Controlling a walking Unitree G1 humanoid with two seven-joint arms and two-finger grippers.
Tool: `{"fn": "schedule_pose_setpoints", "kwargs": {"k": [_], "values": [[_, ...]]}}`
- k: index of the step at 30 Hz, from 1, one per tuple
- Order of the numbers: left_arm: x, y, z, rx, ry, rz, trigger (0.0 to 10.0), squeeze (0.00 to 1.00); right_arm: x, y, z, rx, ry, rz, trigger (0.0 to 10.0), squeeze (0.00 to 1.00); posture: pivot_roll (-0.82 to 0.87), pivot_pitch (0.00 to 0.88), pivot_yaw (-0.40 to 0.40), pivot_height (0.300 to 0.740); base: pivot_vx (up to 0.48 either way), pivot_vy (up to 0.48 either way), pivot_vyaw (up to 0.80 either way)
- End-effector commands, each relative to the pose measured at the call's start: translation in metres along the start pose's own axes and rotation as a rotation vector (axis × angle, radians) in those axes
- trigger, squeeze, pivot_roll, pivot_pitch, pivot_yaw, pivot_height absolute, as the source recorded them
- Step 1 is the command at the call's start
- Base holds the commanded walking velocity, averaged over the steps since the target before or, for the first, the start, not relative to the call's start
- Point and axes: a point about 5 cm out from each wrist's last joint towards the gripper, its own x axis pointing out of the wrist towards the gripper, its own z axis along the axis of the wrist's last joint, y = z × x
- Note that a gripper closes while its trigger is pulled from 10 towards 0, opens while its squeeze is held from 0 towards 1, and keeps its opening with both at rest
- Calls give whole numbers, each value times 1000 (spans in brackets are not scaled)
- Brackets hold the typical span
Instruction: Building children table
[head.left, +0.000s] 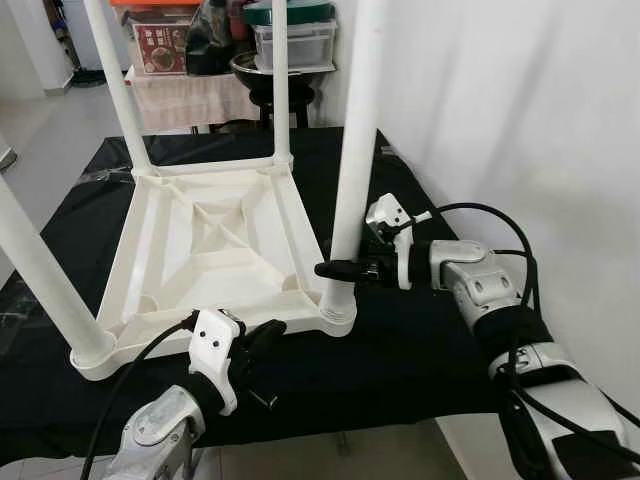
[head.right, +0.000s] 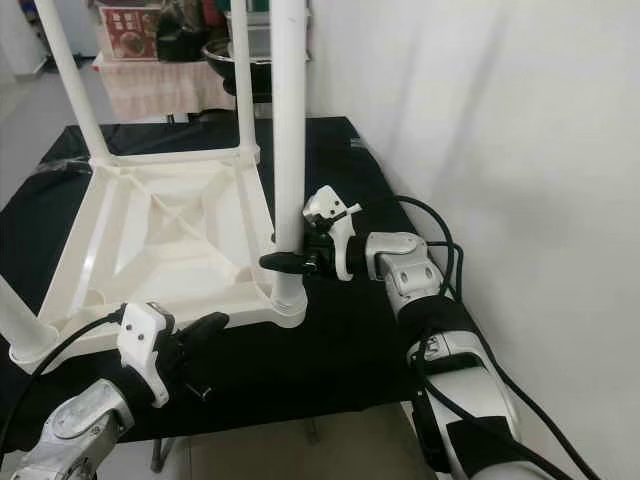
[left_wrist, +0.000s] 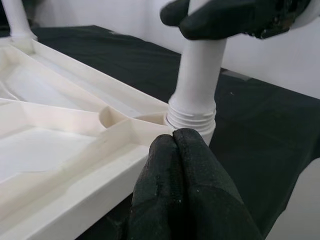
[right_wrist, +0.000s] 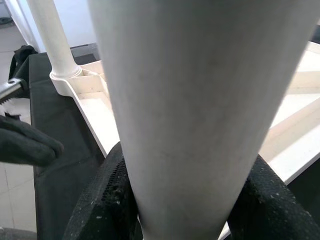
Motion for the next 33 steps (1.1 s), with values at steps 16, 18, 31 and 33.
{"fn": "schedule_pose_setpoints", "kwargs": {"k": [16,18,31,33], "values": [[3,7,-2,-15,24,-15,10000,0,55,55,-61,208,233,-630,0,0,27,0,-54,740,0,0,0],[4,6,-2,-18,18,-11,10000,0,54,54,-60,202,242,-637,1137,0,17,0,-67,740,0,0,0],[9,-1,-2,-54,1,-20,10000,0,44,41,4,-1,13,-59,10000,0,5,0,-71,740,0,0,0],[9,-2,-3,-56,2,-23,10000,0,39,36,9,-21,4,-10,10000,0,6,0,-72,740,0,0,0]]}}
